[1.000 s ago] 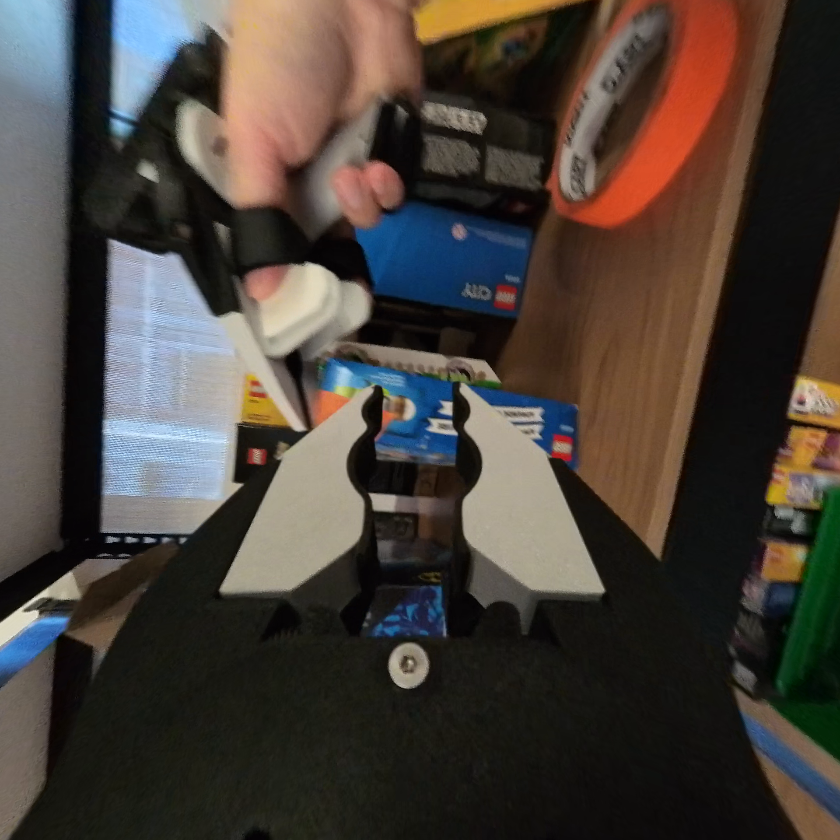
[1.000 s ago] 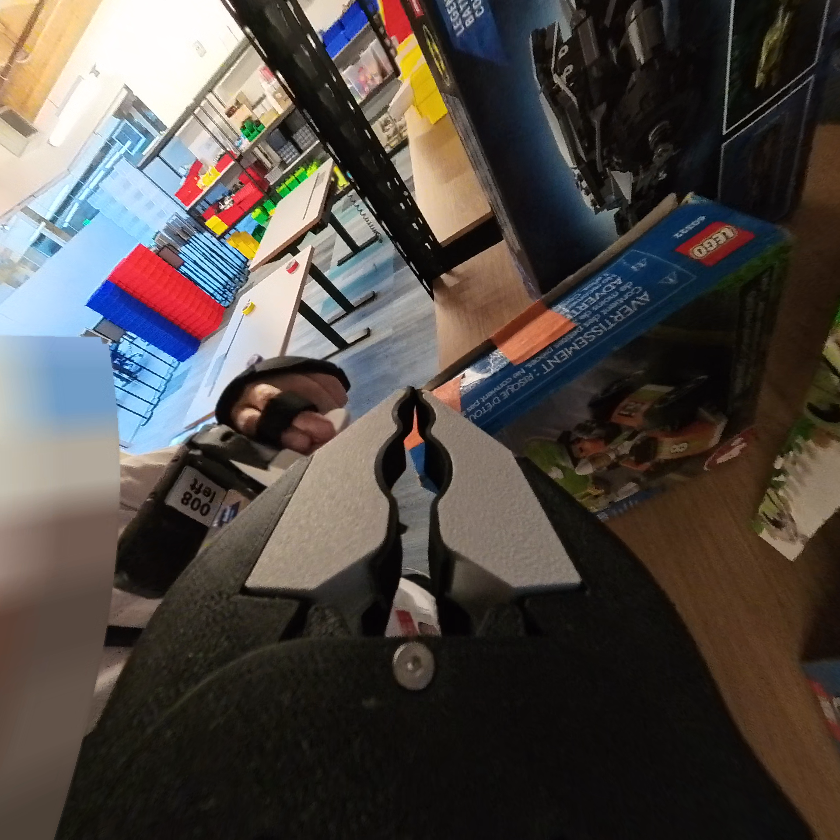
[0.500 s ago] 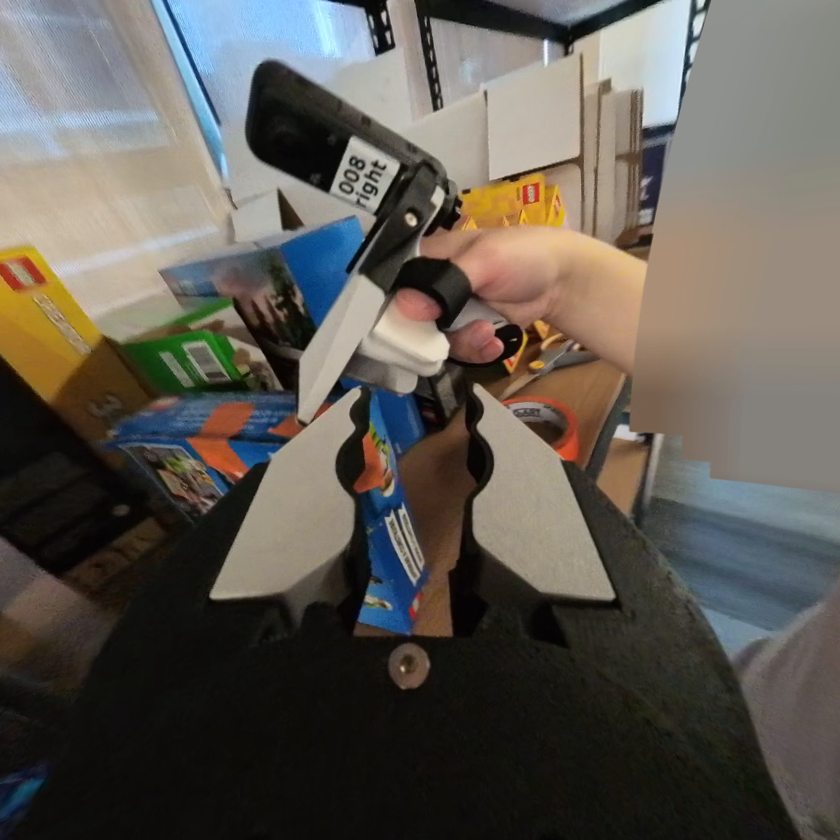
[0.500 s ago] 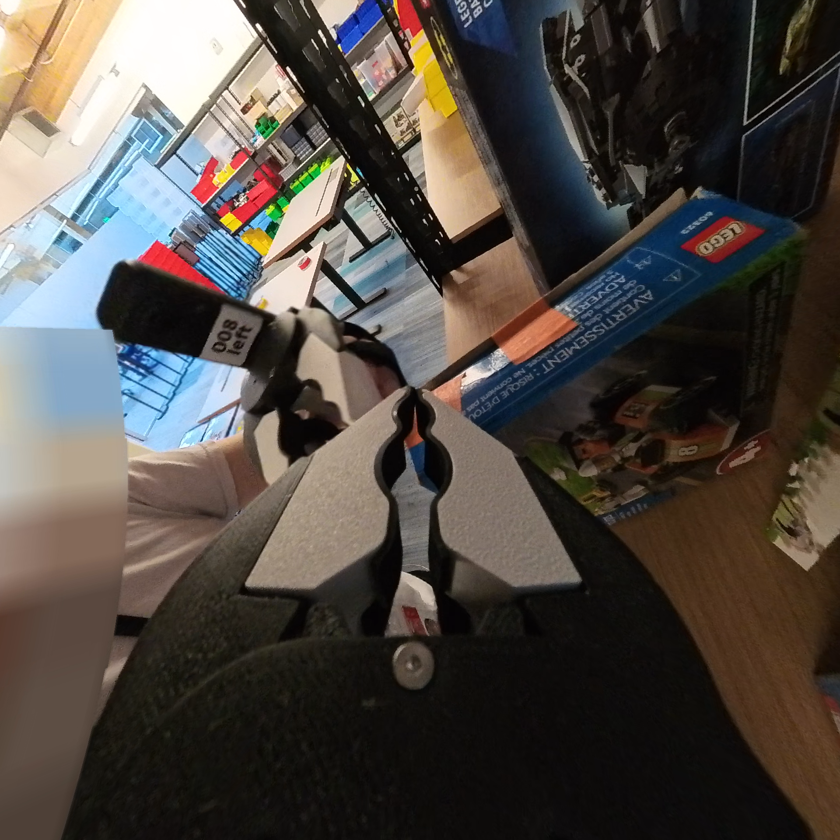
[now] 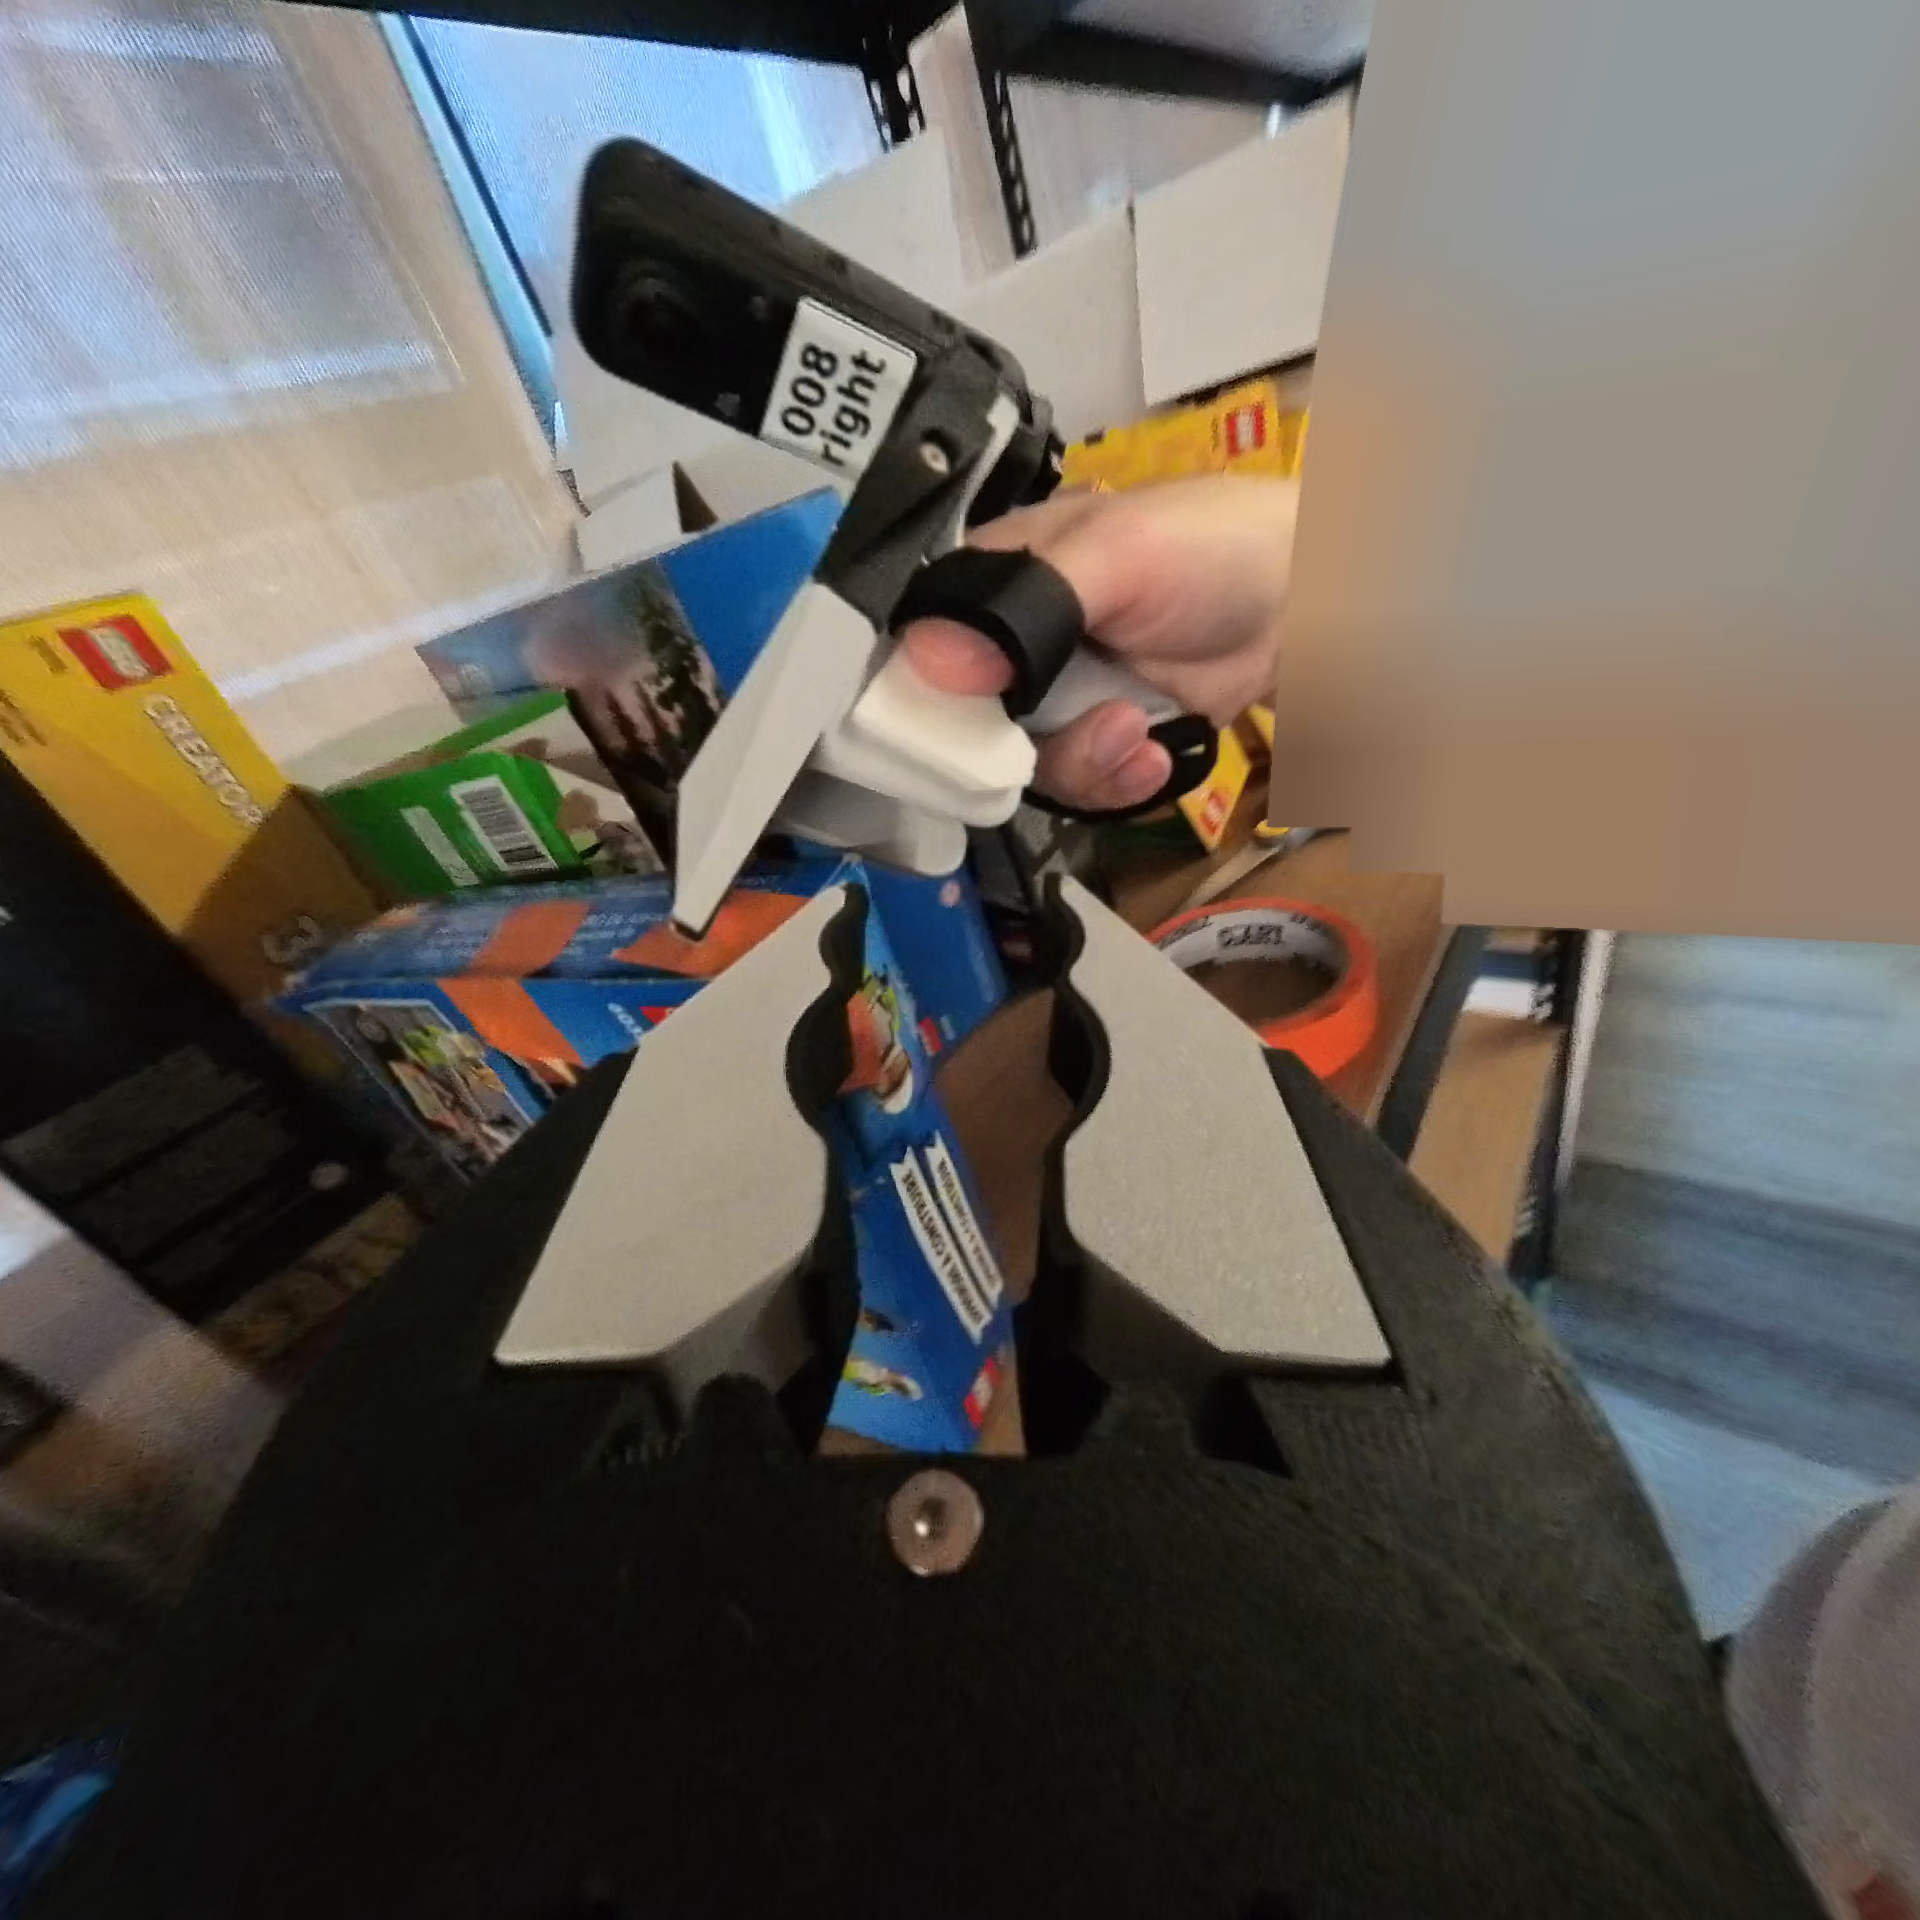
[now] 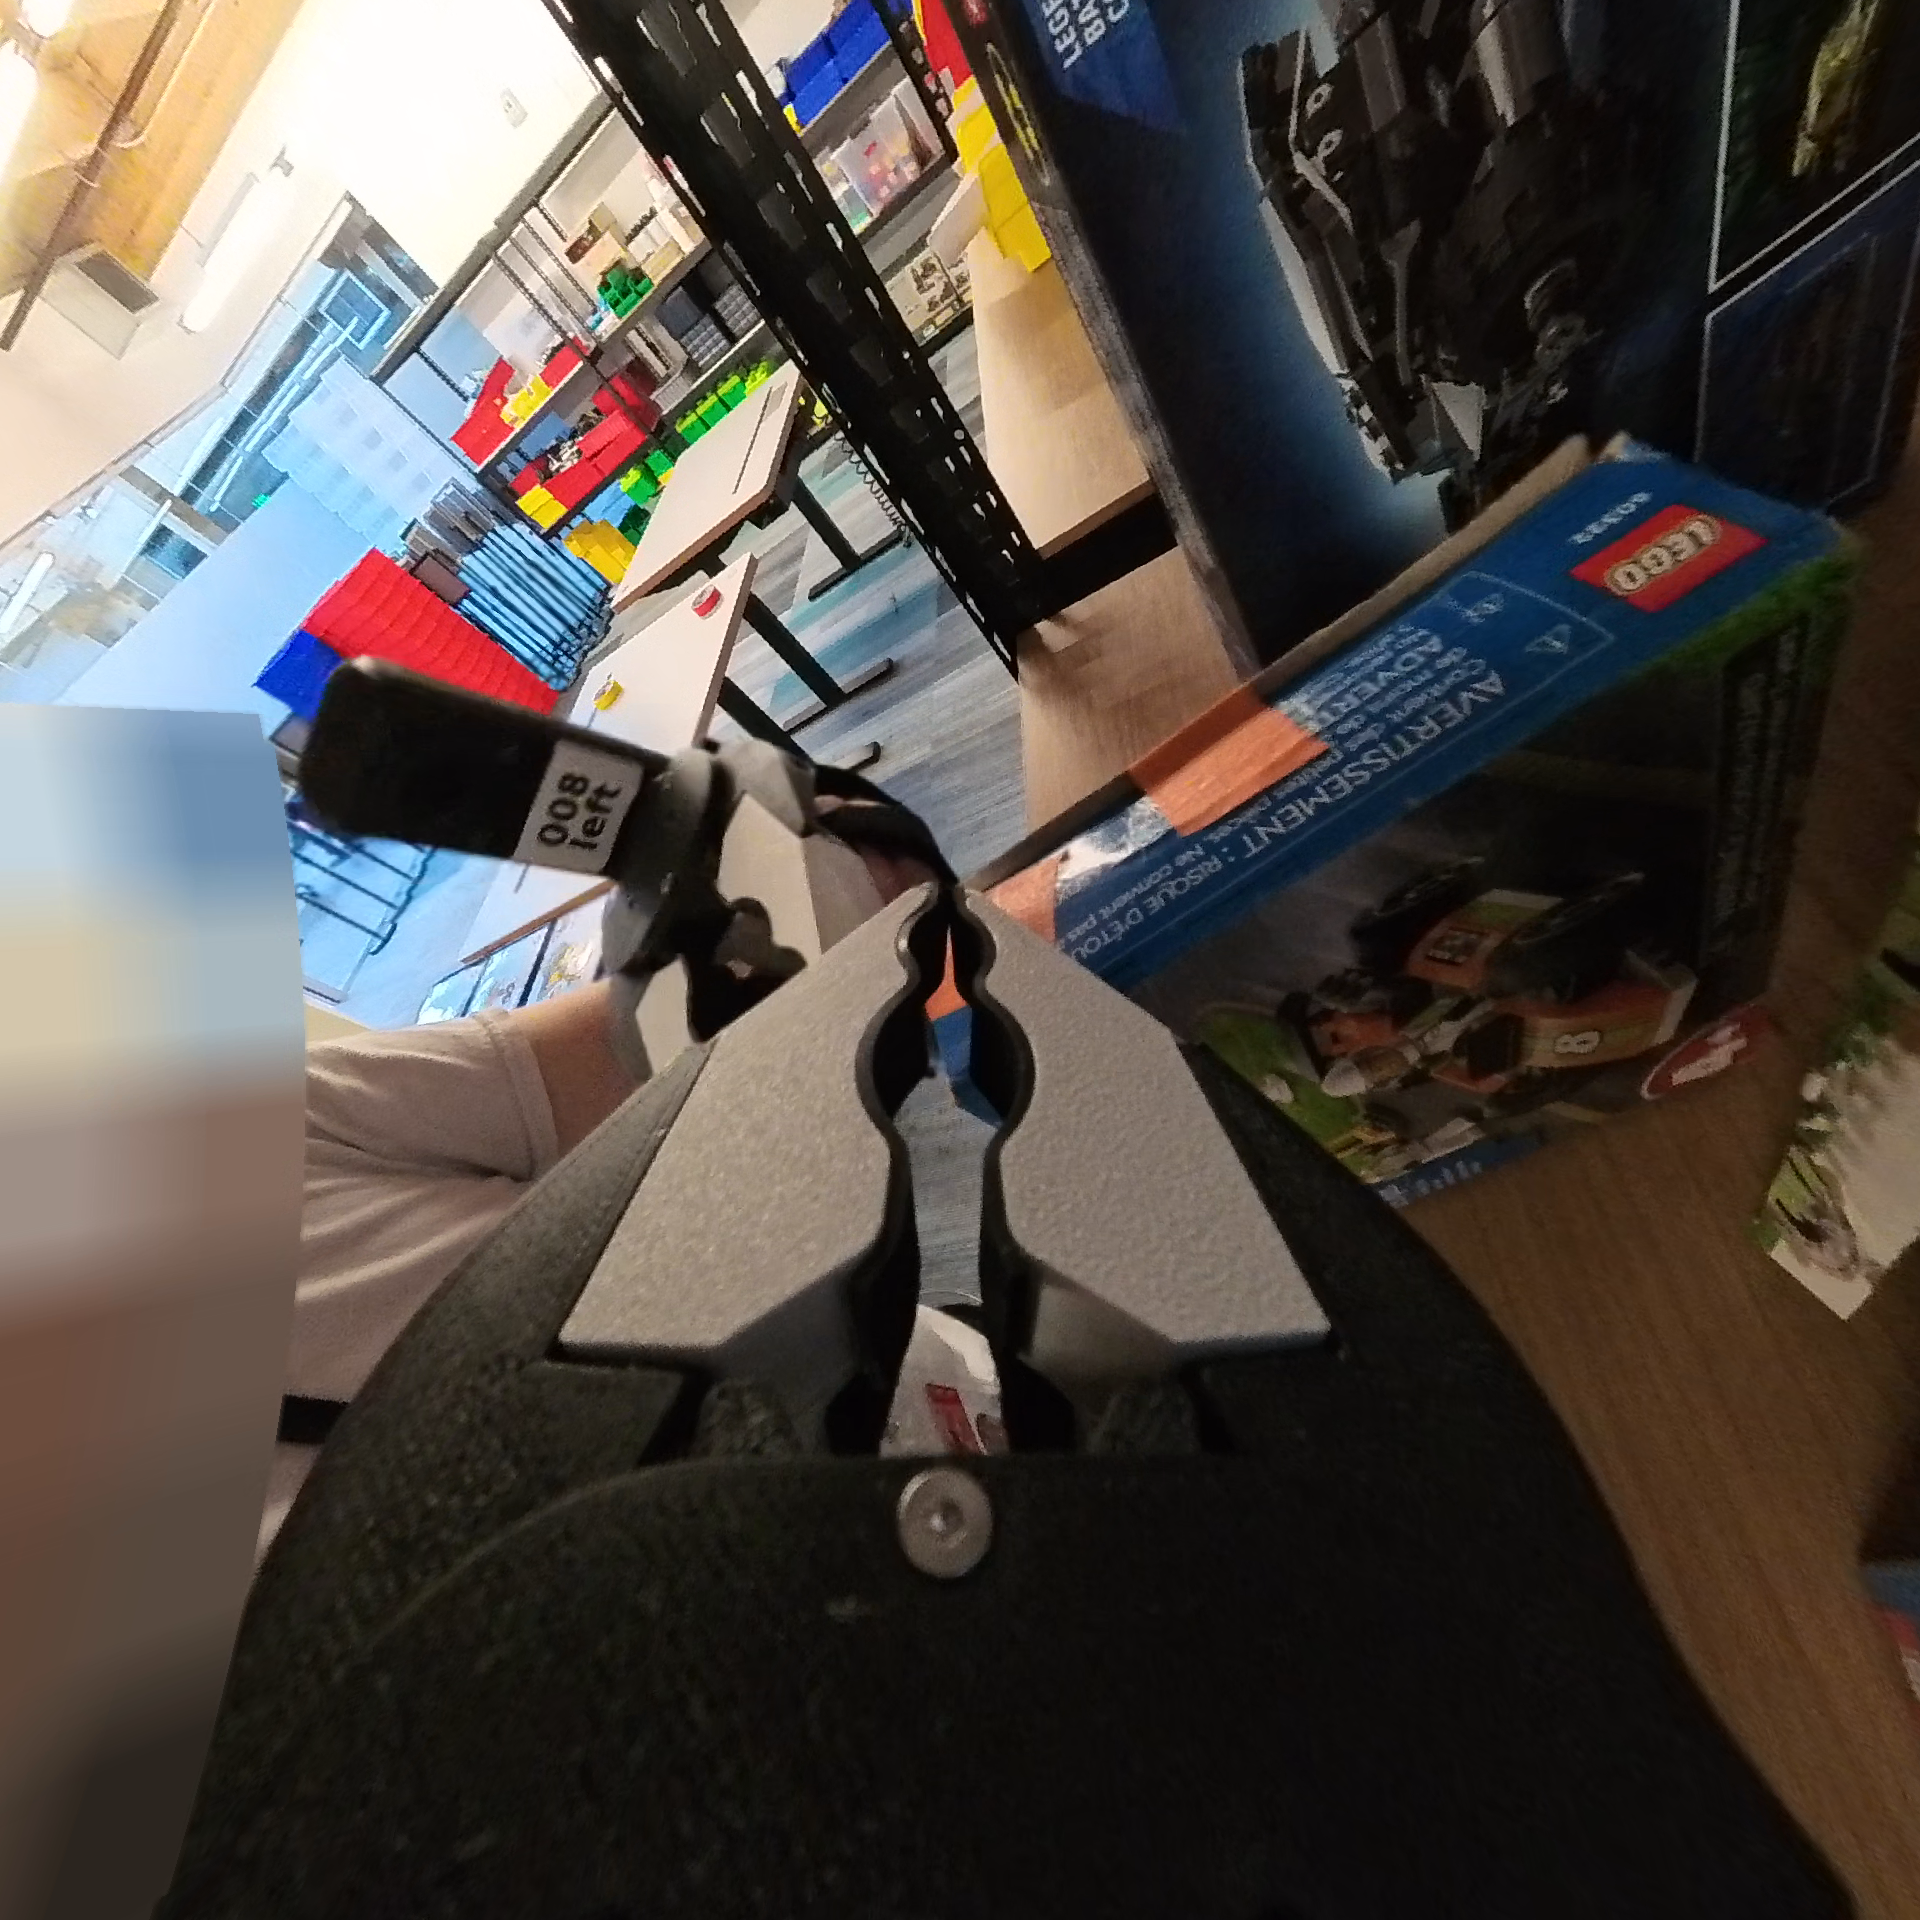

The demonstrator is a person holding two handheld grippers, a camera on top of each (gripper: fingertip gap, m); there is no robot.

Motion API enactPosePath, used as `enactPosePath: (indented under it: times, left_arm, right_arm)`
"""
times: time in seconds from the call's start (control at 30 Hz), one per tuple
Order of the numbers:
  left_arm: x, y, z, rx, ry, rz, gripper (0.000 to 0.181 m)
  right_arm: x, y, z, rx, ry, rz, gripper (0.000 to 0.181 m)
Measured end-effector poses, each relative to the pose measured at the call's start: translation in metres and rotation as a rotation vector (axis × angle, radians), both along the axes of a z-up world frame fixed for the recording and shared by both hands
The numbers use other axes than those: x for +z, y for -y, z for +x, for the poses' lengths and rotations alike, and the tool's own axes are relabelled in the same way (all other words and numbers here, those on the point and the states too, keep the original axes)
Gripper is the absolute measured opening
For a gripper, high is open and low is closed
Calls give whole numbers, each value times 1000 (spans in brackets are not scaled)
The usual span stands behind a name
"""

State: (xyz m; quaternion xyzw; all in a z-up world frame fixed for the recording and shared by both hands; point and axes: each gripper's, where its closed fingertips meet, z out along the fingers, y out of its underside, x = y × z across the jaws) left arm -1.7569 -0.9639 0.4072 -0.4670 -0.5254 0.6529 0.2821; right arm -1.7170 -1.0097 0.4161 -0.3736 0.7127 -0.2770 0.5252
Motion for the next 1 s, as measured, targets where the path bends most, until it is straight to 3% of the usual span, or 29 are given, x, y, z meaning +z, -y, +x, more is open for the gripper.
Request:
enactPosePath:
  times: [0.1,0.27,0.53,0.63,0.77,0.87,1.0]
  left_arm:
    - [-2,3,5,-41,-57,71,24]
    - [-25,2,3,-69,-22,114,29]
    - [5,2,16,-169,-171,117,28]
    - [-11,3,12,-193,-136,147,20]
    - [-28,8,13,-184,-143,209,14]
    - [-30,6,17,-158,-140,231,19]
    - [-21,-2,18,-3,-112,66,29]
  right_arm:
    - [0,2,0,-3,7,6,0]
    - [-1,5,-1,-5,8,9,0]
    - [-1,3,3,16,18,27,0]
    - [0,5,2,10,19,27,0]
    - [0,5,1,15,27,39,0]
    - [0,5,1,20,30,44,0]
    - [0,4,-1,21,33,40,0]
